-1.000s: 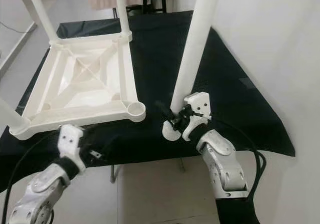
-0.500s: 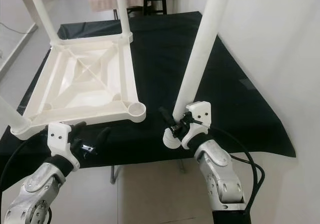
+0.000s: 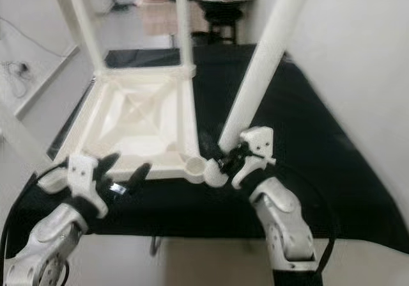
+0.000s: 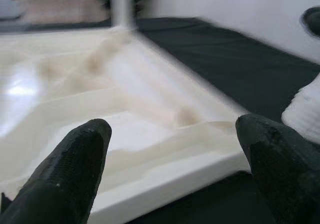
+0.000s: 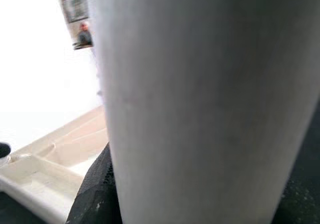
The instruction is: Building children table
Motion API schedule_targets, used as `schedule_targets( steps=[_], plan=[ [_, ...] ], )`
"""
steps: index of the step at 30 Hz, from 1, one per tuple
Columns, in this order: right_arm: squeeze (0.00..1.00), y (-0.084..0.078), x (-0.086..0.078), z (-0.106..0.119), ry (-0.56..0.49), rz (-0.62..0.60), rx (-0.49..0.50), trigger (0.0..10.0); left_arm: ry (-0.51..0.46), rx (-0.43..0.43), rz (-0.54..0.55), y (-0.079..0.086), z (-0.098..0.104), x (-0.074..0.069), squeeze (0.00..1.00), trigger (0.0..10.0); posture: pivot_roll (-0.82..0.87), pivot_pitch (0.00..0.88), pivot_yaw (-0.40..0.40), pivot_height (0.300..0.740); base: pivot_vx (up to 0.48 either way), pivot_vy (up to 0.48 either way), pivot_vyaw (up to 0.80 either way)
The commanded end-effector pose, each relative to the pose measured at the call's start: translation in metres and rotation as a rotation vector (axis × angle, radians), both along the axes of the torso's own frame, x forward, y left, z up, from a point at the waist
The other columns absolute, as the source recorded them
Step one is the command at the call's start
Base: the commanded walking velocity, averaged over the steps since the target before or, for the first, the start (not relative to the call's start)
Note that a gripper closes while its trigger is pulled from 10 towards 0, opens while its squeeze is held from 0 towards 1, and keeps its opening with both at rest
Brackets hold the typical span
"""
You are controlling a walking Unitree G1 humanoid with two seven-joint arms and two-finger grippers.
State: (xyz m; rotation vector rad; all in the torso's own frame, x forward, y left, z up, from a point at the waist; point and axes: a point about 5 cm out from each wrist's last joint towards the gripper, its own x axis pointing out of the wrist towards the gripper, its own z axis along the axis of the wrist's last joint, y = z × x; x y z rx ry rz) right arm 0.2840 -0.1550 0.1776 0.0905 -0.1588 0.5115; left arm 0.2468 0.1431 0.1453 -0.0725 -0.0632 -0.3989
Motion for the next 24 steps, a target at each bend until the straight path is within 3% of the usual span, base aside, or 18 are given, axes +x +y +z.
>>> schedule_targets(
  steps=[1, 13, 19, 24],
  plan=[
    [0.00, 0.006, -0.001, -0.002, 0.006, 0.012, -0.002, 10.0, 0.015, 0.009, -0.006, 0.000, -0.002, 0.000, 0.00, 10.0, -0.07, 0.031, 0.021, 0.740, 0.360, 0.000, 0.00],
    [0.00, 0.003, 0.002, -0.002, 0.015, 0.040, -0.030, 10.0, 0.104, 0.059, -0.175, -0.018, -0.021, -0.016, 0.00, 10.0, -0.07, 0.041, 0.016, 0.740, 0.072, 0.000, 0.00],
    [0.00, 0.002, 0.002, -0.005, 0.016, 0.047, -0.067, 10.0, 0.104, 0.045, -0.193, -0.016, -0.022, -0.019, 0.00, 10.0, -0.07, 0.044, 0.016, 0.740, 0.000, 0.000, 0.00],
    [0.00, 0.004, 0.000, -0.006, 0.016, 0.072, -0.084, 10.0, 0.115, 0.035, -0.249, -0.018, -0.022, -0.026, 0.00, 10.0, -0.06, 0.054, 0.018, 0.740, 0.000, -0.353, 0.00]
  ],
)
